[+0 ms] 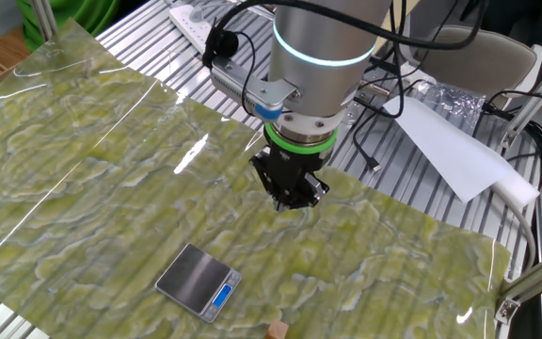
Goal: Place the block on the scale
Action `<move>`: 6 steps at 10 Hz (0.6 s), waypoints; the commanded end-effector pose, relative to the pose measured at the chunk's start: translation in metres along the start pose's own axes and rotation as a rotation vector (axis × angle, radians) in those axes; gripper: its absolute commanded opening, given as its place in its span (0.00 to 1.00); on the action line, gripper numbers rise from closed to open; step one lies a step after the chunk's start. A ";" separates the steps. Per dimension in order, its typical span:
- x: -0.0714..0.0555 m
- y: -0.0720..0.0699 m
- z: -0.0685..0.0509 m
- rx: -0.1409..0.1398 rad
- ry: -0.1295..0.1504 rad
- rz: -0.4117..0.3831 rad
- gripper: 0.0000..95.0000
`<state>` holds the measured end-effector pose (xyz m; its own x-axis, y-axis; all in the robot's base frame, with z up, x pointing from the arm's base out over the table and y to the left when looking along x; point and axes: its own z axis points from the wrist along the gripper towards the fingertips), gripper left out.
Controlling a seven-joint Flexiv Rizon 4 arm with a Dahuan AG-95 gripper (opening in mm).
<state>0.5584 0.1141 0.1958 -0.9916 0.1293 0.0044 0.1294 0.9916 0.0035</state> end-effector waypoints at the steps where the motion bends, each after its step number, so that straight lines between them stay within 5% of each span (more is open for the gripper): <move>1: 0.000 0.000 -0.001 -0.024 0.001 -0.026 0.00; 3: 0.000 0.000 -0.001 -0.064 -0.003 -0.032 0.00; 6: 0.000 0.000 -0.001 -0.064 -0.025 -0.150 0.00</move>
<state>0.5569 0.1134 0.1962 -0.9990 0.0377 -0.0233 0.0354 0.9950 0.0933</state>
